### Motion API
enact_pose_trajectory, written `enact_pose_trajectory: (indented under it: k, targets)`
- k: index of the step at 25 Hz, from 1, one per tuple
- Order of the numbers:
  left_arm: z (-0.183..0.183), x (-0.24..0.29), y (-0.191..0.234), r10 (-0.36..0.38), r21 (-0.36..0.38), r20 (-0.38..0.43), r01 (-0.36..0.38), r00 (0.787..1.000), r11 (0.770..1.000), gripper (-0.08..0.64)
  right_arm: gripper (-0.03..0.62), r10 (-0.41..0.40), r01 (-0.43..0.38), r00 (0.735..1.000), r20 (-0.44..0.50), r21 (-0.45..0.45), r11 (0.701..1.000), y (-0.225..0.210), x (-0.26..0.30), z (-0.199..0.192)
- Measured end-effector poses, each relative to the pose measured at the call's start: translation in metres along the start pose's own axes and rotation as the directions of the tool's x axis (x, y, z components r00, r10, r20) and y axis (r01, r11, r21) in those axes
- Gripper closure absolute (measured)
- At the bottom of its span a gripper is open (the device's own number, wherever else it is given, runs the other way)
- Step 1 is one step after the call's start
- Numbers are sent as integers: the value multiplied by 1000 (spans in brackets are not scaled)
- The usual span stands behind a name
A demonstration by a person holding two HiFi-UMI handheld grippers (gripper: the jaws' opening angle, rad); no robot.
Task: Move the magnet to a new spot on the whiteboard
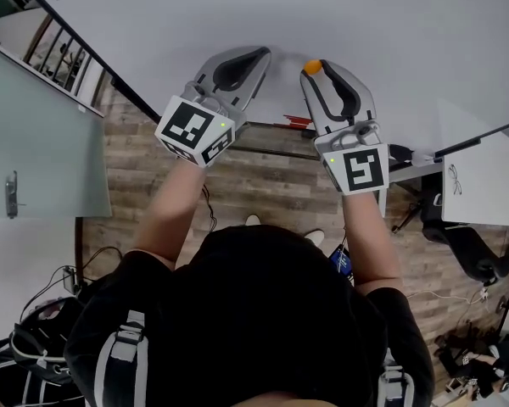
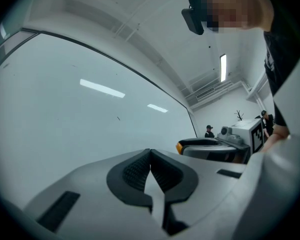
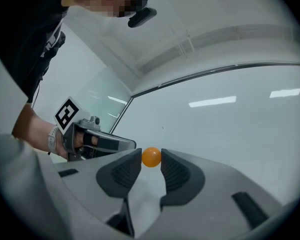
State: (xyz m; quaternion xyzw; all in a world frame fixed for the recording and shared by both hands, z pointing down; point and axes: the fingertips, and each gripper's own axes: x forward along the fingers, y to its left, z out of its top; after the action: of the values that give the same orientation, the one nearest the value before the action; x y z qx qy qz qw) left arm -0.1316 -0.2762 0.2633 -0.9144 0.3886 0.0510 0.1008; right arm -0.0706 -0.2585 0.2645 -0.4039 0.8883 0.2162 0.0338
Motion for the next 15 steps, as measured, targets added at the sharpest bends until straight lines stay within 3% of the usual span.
enact_pose_trajectory:
  k: [11,15]
  targets:
    - [6,-29,45,37,8,-17,-37,999,999,555,475,-12,13,1000,13,-57,998,18,54,17]
    - [-2,-32,62,54,15,-31,-54,998,998,555,474,-19,18,1000,-3,-79,997,16,76,5]
